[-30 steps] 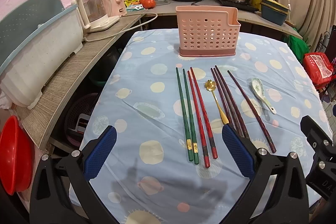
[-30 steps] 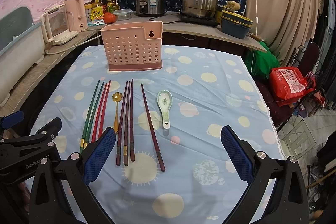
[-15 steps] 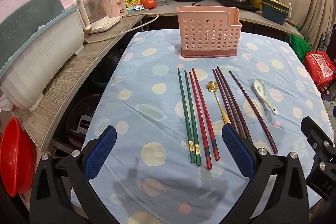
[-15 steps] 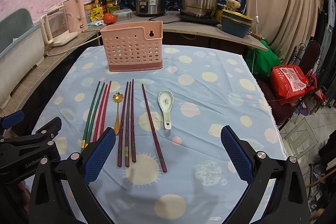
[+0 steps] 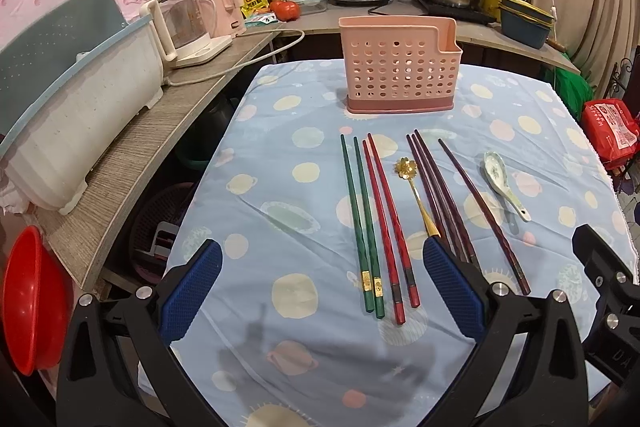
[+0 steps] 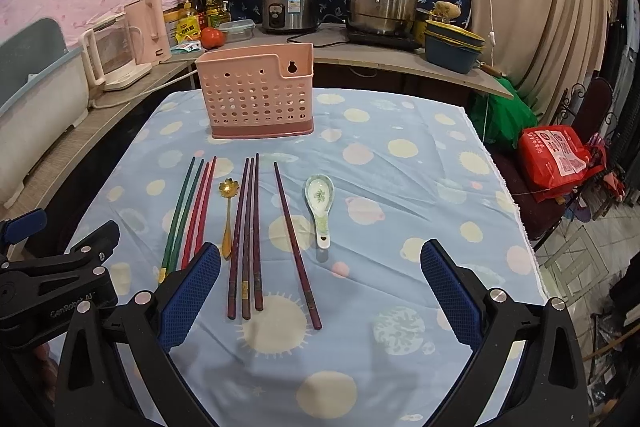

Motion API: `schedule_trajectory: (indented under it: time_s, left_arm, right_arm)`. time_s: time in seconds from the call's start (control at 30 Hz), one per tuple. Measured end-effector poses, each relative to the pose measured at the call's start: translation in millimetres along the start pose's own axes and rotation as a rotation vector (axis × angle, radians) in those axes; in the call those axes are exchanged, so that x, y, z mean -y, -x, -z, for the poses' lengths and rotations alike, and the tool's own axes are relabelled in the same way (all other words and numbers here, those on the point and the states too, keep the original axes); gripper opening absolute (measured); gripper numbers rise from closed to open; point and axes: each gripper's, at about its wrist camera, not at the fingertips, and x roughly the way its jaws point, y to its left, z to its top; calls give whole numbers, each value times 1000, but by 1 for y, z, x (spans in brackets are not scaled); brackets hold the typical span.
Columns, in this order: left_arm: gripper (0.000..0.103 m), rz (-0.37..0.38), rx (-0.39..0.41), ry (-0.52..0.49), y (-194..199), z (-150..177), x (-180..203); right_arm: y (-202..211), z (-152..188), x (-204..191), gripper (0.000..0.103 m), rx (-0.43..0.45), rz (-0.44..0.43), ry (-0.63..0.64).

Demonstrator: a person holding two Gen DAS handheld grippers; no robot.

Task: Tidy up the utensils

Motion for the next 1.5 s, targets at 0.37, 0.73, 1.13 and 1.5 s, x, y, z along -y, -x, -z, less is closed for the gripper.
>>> schedule_trajectory:
  time_s: [0.37,0.73,1.13,1.5]
  left_arm:
    - [96,-7,0,5,0,-2,-2]
    - [96,-24,-4,17,-1,-2,-6]
    - [96,-26,-6,18,-2,-1,-5]
    - [96,-27,-10,19,-2,1,-4]
  right_arm:
    - [-1,-1,-1,96,2,-4,7]
    - [-2,-4,-6,96,1,-19,13]
    - [-4,-2,-6,96,2,-25,8]
    - [-4,-2,-6,96,3,-23,9]
